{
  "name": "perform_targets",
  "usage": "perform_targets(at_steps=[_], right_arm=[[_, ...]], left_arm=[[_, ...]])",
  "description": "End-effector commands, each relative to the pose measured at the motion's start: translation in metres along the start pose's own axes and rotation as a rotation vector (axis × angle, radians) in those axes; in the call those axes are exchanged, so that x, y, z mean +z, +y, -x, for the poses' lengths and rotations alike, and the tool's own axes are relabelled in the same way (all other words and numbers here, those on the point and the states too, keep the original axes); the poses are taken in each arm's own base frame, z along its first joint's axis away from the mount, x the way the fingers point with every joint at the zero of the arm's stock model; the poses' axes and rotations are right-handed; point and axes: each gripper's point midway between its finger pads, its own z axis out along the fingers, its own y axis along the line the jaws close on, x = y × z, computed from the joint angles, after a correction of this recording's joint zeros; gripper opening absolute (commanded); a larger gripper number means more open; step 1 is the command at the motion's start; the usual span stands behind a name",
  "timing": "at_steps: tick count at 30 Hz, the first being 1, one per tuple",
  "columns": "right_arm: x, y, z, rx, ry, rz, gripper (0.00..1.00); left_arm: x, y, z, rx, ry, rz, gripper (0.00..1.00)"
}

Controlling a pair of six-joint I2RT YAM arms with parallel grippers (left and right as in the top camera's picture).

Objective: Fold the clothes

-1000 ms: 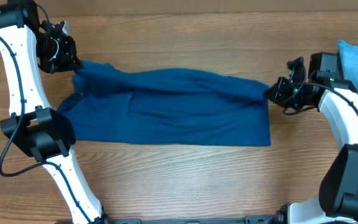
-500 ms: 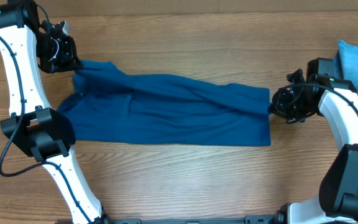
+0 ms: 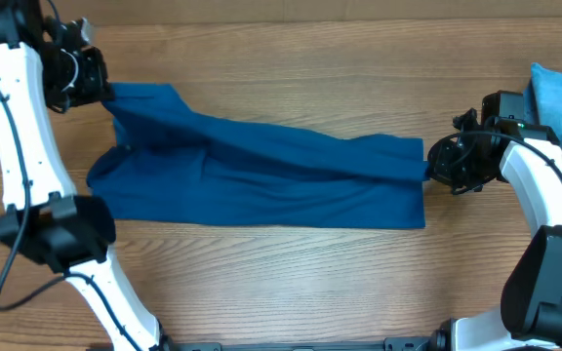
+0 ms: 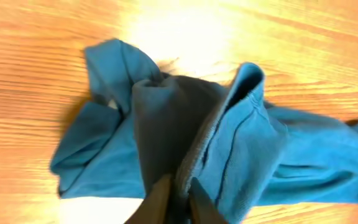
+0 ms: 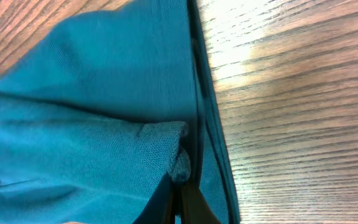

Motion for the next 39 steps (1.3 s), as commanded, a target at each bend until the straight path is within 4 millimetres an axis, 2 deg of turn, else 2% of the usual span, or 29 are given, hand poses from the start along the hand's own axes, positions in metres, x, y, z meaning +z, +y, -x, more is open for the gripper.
perform_targets(at_steps=[1,4,6,8,12,13,14,17,18,21,22,23,25,28,29,30,31,33,34,36,39], right_arm=[[-0.005,-0.002,0.001,-0.005,-0.021,-0.014,0.04],[-0.005,-0.002,0.001,-0.005,-0.021,-0.014,0.04],[-0.005,-0.002,0.001,-0.005,-0.021,-0.014,0.04],[-0.005,-0.002,0.001,-0.005,-0.021,-0.014,0.04],[-0.005,-0.002,0.001,-0.005,-0.021,-0.015,0.04],[-0.005,-0.002,0.001,-0.005,-0.021,-0.015,0.09],[-0.005,-0.002,0.001,-0.005,-0.021,-0.018,0.21],[-0.005,-0.01,-0.001,0.012,-0.016,-0.061,0.26],[-0.006,-0.023,-0.001,0.07,-0.023,-0.133,0.33],[-0.015,-0.06,-0.002,0.256,-0.07,-0.351,0.33],[-0.016,-0.062,-0.002,0.269,-0.076,-0.361,0.33],[-0.015,-0.058,-0.001,0.266,-0.078,-0.34,0.33],[-0.008,-0.035,0.003,0.212,-0.061,-0.203,0.32],[-0.005,0.013,0.008,0.058,-0.042,0.069,0.31],[-0.01,0.041,0.012,-0.02,-0.052,0.23,0.32],[-0.013,0.053,0.014,-0.051,-0.06,0.297,0.34],[-0.015,0.06,0.015,-0.068,-0.065,0.339,0.36],[-0.021,0.075,0.018,-0.09,-0.077,0.428,0.37],[-0.023,0.079,0.018,-0.096,-0.078,0.453,0.37],[-0.026,0.084,0.017,-0.101,-0.074,0.482,0.37],[-0.025,0.088,0.014,-0.108,-0.063,0.489,0.38]], left_arm=[[-0.034,0.003,-0.004,-0.011,-0.073,0.054,0.16],[-0.025,0.01,-0.011,-0.023,-0.033,0.08,0.26],[-0.011,0.015,-0.02,-0.039,0.028,0.086,0.25],[0.001,0.021,-0.03,-0.053,0.084,0.1,0.18],[0.014,0.025,-0.041,-0.067,0.141,0.099,0.18],[0.014,0.024,-0.042,-0.069,0.145,0.096,0.17],[0.014,0.023,-0.042,-0.069,0.144,0.087,0.18],[0.015,0.006,-0.04,-0.053,0.138,-0.012,0.18],[0.015,-0.004,-0.039,-0.042,0.134,-0.069,0.19],[0.014,-0.022,-0.038,-0.037,0.129,-0.16,0.21],[0.014,-0.027,-0.038,-0.026,0.13,-0.177,0.21],[0.014,-0.032,-0.039,-0.012,0.131,-0.189,0.2],[0.017,-0.043,-0.04,0.047,0.138,-0.2,0.2],[0.026,-0.058,-0.042,0.173,0.143,-0.138,0.16],[0.032,-0.065,-0.035,0.201,0.113,-0.097,0.21],[0.034,-0.068,-0.031,0.209,0.1,-0.081,0.26],[0.037,-0.071,-0.027,0.229,0.082,-0.06,0.34],[0.044,-0.078,-0.021,0.265,0.056,-0.026,0.6],[0.048,-0.083,-0.02,0.276,0.05,-0.03,0.66],[0.057,-0.094,-0.021,0.294,0.051,-0.05,0.71],[0.074,-0.096,-0.028,0.256,0.082,-0.032,0.68]])
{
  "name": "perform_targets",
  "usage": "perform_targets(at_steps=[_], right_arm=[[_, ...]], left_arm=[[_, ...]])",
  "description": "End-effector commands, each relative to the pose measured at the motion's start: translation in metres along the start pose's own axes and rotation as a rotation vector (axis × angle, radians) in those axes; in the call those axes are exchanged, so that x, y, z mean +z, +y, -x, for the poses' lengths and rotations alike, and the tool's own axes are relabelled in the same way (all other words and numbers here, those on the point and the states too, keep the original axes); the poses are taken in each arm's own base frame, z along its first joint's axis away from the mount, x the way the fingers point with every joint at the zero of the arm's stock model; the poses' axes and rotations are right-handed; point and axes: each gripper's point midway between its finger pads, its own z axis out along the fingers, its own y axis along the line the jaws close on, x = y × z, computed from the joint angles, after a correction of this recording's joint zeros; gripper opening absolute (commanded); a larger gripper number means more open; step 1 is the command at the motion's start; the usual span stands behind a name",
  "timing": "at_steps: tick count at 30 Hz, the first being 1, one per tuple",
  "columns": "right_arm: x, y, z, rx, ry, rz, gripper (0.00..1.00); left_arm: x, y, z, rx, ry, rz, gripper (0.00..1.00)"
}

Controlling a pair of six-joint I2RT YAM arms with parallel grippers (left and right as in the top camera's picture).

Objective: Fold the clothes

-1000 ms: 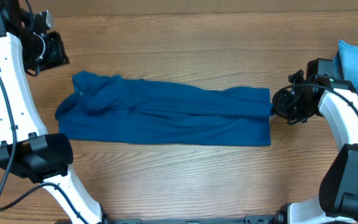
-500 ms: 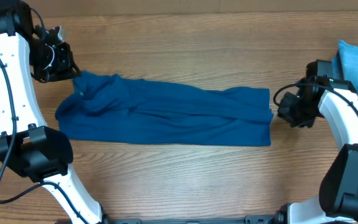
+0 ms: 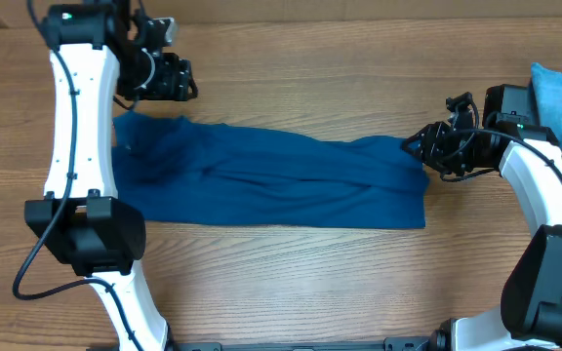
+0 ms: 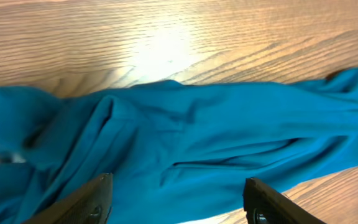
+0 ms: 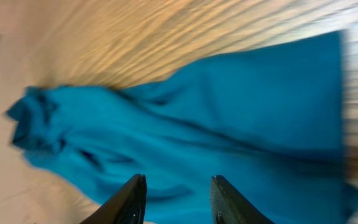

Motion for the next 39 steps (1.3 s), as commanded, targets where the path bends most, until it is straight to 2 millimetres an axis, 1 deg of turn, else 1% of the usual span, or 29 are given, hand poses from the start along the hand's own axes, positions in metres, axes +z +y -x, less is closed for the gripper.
perform_targets(at_steps=[1,5,6,7,9,10,13,15,17,19,22,24,26,28,29,30,31,33,35,37,39], right_arm=[[-0.003,0.027,-0.005,-0.053,0.014,0.11,0.38],[0.004,0.035,-0.01,-0.081,0.032,0.11,0.38],[0.006,0.036,-0.011,-0.09,0.037,0.101,0.38],[0.009,0.037,-0.013,-0.099,0.042,0.089,0.38],[0.014,0.038,-0.016,-0.116,0.051,0.062,0.38],[0.016,0.038,-0.017,-0.126,0.054,0.047,0.38],[0.022,0.036,-0.02,-0.15,0.056,-0.007,0.38],[0.025,0.034,-0.021,-0.161,0.058,-0.039,0.38],[0.026,0.032,-0.021,-0.166,0.056,-0.06,0.38],[0.026,0.032,-0.021,-0.162,0.057,-0.06,0.38],[0.025,0.031,-0.023,-0.151,0.065,-0.062,0.38],[0.025,0.03,-0.026,-0.144,0.075,-0.065,0.39],[0.025,0.029,-0.028,-0.138,0.084,-0.068,0.39],[0.025,0.028,-0.03,-0.132,0.092,-0.07,0.4],[0.025,0.028,-0.031,-0.13,0.096,-0.072,0.4],[0.025,0.027,-0.032,-0.128,0.097,-0.077,0.41],[0.024,0.026,-0.032,-0.128,0.096,-0.084,0.41],[0.024,0.023,-0.031,-0.128,0.093,-0.101,0.41],[0.024,0.02,-0.03,-0.128,0.089,-0.117,0.41],[0.024,0.02,-0.03,-0.105,0.087,-0.119,0.42],[0.024,0.019,-0.029,-0.1,0.084,-0.126,0.43]], left_arm=[[0.019,0.01,-0.012,-0.091,0.053,0.055,0.66],[0.032,0.024,-0.019,-0.17,0.075,0.09,0.57],[0.034,0.028,-0.02,-0.182,0.077,0.091,0.57],[0.035,0.03,-0.021,-0.186,0.08,0.093,0.58],[0.035,0.038,-0.024,-0.198,0.085,0.106,0.65],[0.035,0.044,-0.026,-0.206,0.09,0.124,0.66],[0.033,0.063,-0.035,-0.245,0.112,0.158,0.68],[0.03,0.072,-0.041,-0.278,0.125,0.148,0.66],[0.027,0.081,-0.048,-0.312,0.138,0.141,0.62],[0.022,0.091,-0.057,-0.325,0.162,0.148,0.6],[0.012,0.116,-0.07,-0.385,0.181,0.178,0.58],[0.007,0.125,-0.071,-0.433,0.161,0.136,0.59],[0.003,0.123,-0.067,-0.443,0.12,0.029,0.62],[-0.002,0.11,-0.056,-0.372,0.062,-0.13,0.65],[-0.007,0.1,-0.051,-0.325,0.021,-0.231,0.67],[-0.011,0.094,-0.049,-0.292,0.0,-0.289,0.69],[-0.014,0.09,-0.052,-0.245,-0.003,-0.319,0.71],[-0.013,0.092,-0.061,-0.183,0.029,-0.294,0.72],[-0.01,0.097,-0.07,-0.165,0.073,-0.245,0.72],[-0.008,0.096,-0.07,-0.163,0.084,-0.228,0.72],[-0.006,0.097,-0.064,-0.178,0.066,-0.218,0.72]])
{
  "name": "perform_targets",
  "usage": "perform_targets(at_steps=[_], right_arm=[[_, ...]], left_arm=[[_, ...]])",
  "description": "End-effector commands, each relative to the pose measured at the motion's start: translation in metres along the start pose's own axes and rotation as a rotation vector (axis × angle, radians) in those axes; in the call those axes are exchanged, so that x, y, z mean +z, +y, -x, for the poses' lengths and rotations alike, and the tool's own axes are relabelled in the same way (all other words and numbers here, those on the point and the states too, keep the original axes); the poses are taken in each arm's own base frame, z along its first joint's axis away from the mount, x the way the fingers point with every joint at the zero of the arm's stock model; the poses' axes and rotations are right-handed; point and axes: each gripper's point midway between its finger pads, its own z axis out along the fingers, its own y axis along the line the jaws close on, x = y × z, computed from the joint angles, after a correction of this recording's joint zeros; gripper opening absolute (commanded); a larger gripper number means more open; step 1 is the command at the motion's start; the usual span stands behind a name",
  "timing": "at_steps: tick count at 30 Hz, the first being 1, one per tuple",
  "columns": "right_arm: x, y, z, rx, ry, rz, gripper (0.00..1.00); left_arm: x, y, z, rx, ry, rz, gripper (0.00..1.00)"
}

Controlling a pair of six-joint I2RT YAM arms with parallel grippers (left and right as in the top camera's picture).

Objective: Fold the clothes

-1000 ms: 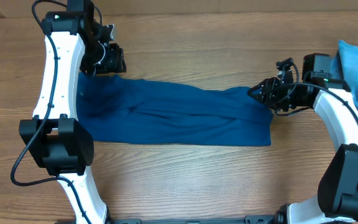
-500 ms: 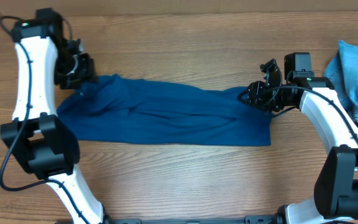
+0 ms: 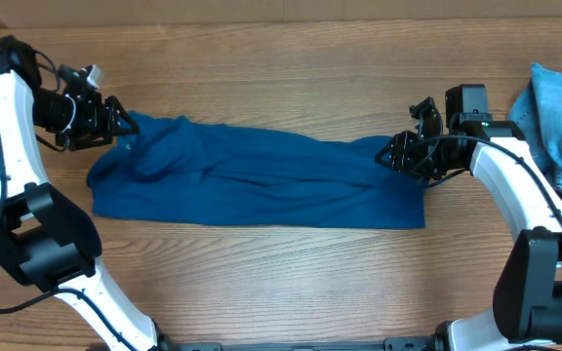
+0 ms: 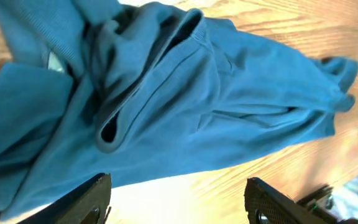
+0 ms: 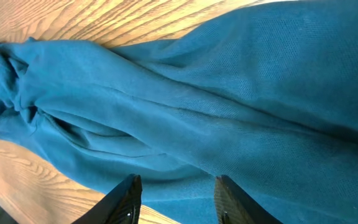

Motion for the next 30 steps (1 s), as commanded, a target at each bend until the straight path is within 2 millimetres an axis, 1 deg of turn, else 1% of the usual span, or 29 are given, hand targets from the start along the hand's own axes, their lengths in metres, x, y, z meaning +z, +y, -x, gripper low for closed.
perform_targets(at_steps=[1,2,4,5,8,12,15,17,19,21,23,25,26,30], right_arm=[[-0.005,-0.003,0.004,0.006,-0.028,-0.037,0.43],[-0.005,-0.006,0.004,0.006,-0.032,-0.056,0.43],[-0.006,-0.016,0.01,0.0,-0.057,-0.114,0.47],[-0.007,-0.017,0.013,-0.006,-0.071,-0.125,0.47],[-0.008,-0.014,0.025,0.008,-0.118,-0.113,0.34],[-0.009,-0.012,0.034,0.083,-0.16,-0.1,0.34],[-0.008,-0.013,0.031,0.2,-0.155,-0.094,0.34],[-0.007,-0.015,0.025,0.251,-0.132,-0.101,0.33],[-0.007,-0.019,0.018,0.267,-0.111,-0.126,0.31],[-0.009,-0.033,0.014,0.285,-0.11,-0.201,0.31],[-0.013,-0.052,0.013,0.292,-0.13,-0.31,0.43],[-0.015,-0.061,0.013,0.29,-0.135,-0.352,0.58],[-0.016,-0.064,0.013,0.283,-0.132,-0.356,0.61],[-0.017,-0.081,0.013,0.327,-0.125,-0.37,0.65]], left_arm=[[0.006,-0.009,0.009,0.075,-0.023,-0.008,0.71],[0.006,-0.009,0.012,0.071,-0.033,-0.004,0.72],[0.008,-0.01,0.019,0.062,-0.058,0.002,0.73],[0.009,-0.011,0.022,0.068,-0.065,0.004,0.74],[0.013,-0.019,0.025,0.081,-0.066,0.004,0.7],[0.027,-0.033,0.022,0.103,-0.03,0.019,0.66],[0.046,-0.049,0.016,0.118,0.014,0.011,0.66],[0.065,-0.058,0.009,0.145,0.055,0.012,0.65],[0.083,-0.059,0.003,0.155,0.092,0.051,0.64],[0.099,-0.054,-0.003,0.145,0.121,0.109,0.64],[0.115,-0.051,-0.01,0.136,0.143,0.132,0.62],[0.124,-0.049,-0.014,0.125,0.152,0.132,0.62],[0.127,-0.047,-0.016,0.121,0.156,0.132,0.62],[0.128,-0.039,-0.02,0.098,0.163,0.133,0.63]])
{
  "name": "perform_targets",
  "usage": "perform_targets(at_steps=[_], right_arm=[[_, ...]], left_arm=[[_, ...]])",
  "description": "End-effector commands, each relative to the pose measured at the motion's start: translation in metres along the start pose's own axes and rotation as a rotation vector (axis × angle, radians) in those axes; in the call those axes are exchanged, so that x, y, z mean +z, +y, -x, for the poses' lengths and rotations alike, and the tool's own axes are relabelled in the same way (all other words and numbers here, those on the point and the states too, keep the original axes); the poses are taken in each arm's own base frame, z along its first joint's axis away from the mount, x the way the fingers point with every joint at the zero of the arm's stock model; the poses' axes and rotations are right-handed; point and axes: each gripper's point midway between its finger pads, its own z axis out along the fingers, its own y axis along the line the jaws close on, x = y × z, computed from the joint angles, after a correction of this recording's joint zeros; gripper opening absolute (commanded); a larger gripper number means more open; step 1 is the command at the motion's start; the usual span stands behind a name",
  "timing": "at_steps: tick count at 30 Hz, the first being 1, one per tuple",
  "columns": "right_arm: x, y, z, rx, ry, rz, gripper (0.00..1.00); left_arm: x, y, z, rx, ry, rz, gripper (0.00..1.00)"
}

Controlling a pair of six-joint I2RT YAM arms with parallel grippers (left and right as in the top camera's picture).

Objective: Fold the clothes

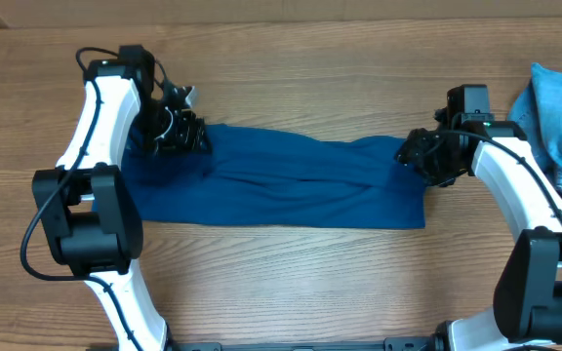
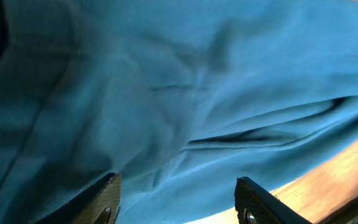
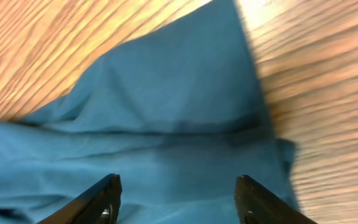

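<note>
A dark blue garment (image 1: pixel 301 185) lies stretched out lengthwise across the wooden table (image 1: pixel 291 283). My left gripper (image 1: pixel 185 135) hangs open low over its upper left part. In the left wrist view creased blue cloth (image 2: pixel 166 93) fills the frame, and nothing sits between the spread fingers of the left gripper (image 2: pixel 179 202). My right gripper (image 1: pixel 410 156) is open over the garment's upper right corner. The right wrist view shows the cloth's right edge (image 3: pixel 253 106) and bare wood beyond it, with the right gripper (image 3: pixel 180 199) holding nothing.
A heap of light blue denim clothes (image 1: pixel 559 97) lies at the table's right edge, just behind my right arm. Bare wood runs along the front and back of the garment.
My left gripper has moved right, from beside the garment's left end to over its upper left part. My right gripper has shifted slightly right towards the corner. Both are still open.
At first both grippers were shut on the garment's two ends, holding it stretched between them. Then both were open and the garment lay on the table. After that they hovered open by its ends, and now both are low over the cloth.
</note>
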Motion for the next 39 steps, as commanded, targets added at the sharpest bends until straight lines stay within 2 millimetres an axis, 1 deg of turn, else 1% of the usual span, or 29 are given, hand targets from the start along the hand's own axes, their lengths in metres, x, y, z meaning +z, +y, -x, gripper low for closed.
perform_targets(at_steps=[1,3,4,5,6,7,8,9,11,13,15,17,19,20,22,24,26,27,31,33,34,36,39], right_arm=[[0.003,-0.025,0.011,0.042,-0.019,-0.066,0.67],[0.008,-0.032,0.01,0.058,-0.001,-0.076,0.69],[0.011,-0.032,0.008,0.059,0.014,-0.067,0.68],[0.015,-0.028,0.003,0.063,0.043,-0.044,0.63],[0.018,-0.022,-0.001,0.054,0.07,-0.005,0.56],[0.022,-0.007,-0.007,-0.001,0.116,0.086,0.46],[0.024,0.002,-0.011,-0.037,0.138,0.14,0.42],[0.026,0.006,-0.012,-0.044,0.145,0.155,0.39],[0.028,0.007,-0.009,-0.055,0.126,0.14,0.39],[0.029,0.003,-0.006,-0.057,0.107,0.113,0.42],[0.033,-0.009,-0.003,-0.054,0.091,0.048,0.43],[0.039,-0.016,-0.006,-0.051,0.093,0.02,0.44],[0.049,-0.02,-0.01,-0.046,0.104,0.021,0.44],[0.057,-0.023,-0.013,-0.028,0.111,0.019,0.43],[0.068,-0.028,-0.017,-0.008,0.119,0.019,0.43],[0.082,-0.035,-0.023,0.0,0.133,0.007,0.42],[0.089,-0.043,-0.025,0.005,0.141,-0.026,0.4],[0.091,-0.052,-0.023,0.018,0.132,-0.07,0.38],[0.087,-0.082,-0.013,0.061,0.074,-0.226,0.37],[0.078,-0.106,-0.01,0.117,0.046,-0.354,0.36],[0.075,-0.113,-0.009,0.129,0.041,-0.387,0.36],[0.07,-0.121,-0.006,0.136,0.03,-0.43,0.36],[0.064,-0.126,0.001,0.152,0.017,-0.444,0.36]], left_arm=[[-0.001,0.015,-0.004,-0.056,0.004,0.026,0.63],[-0.003,0.023,-0.005,-0.064,0.004,0.059,0.63],[-0.003,0.026,-0.005,-0.067,0.005,0.071,0.63],[-0.004,0.03,-0.006,-0.078,0.005,0.085,0.64],[-0.005,0.033,-0.006,-0.086,0.004,0.093,0.64],[-0.005,0.036,-0.006,-0.098,0.005,0.106,0.64],[-0.006,0.038,-0.007,-0.101,0.007,0.114,0.64],[-0.006,0.042,-0.008,-0.111,0.009,0.131,0.64],[-0.008,0.05,-0.011,-0.137,0.017,0.173,0.66],[-0.009,0.056,-0.013,-0.15,0.023,0.205,0.67],[-0.01,0.06,-0.014,-0.16,0.022,0.213,0.69],[-0.011,0.065,-0.014,-0.168,0.02,0.221,0.7],[-0.012,0.075,-0.016,-0.198,0.017,0.261,0.71],[-0.012,0.083,-0.018,-0.22,0.017,0.292,0.72],[-0.01,0.09,-0.02,-0.234,0.016,0.311,0.72],[-0.006,0.097,-0.022,-0.249,0.012,0.31,0.72],[-0.006,0.107,-0.027,-0.27,0.014,0.318,0.71],[-0.007,0.114,-0.03,-0.284,0.017,0.329,0.71],[-0.015,0.132,-0.036,-0.354,0.001,0.321,0.7],[-0.019,0.14,-0.039,-0.384,-0.008,0.306,0.68],[-0.019,0.141,-0.039,-0.393,-0.014,0.29,0.68],[-0.021,0.143,-0.04,-0.405,-0.022,0.274,0.68],[-0.022,0.145,-0.041,-0.412,-0.024,0.272,0.68]])
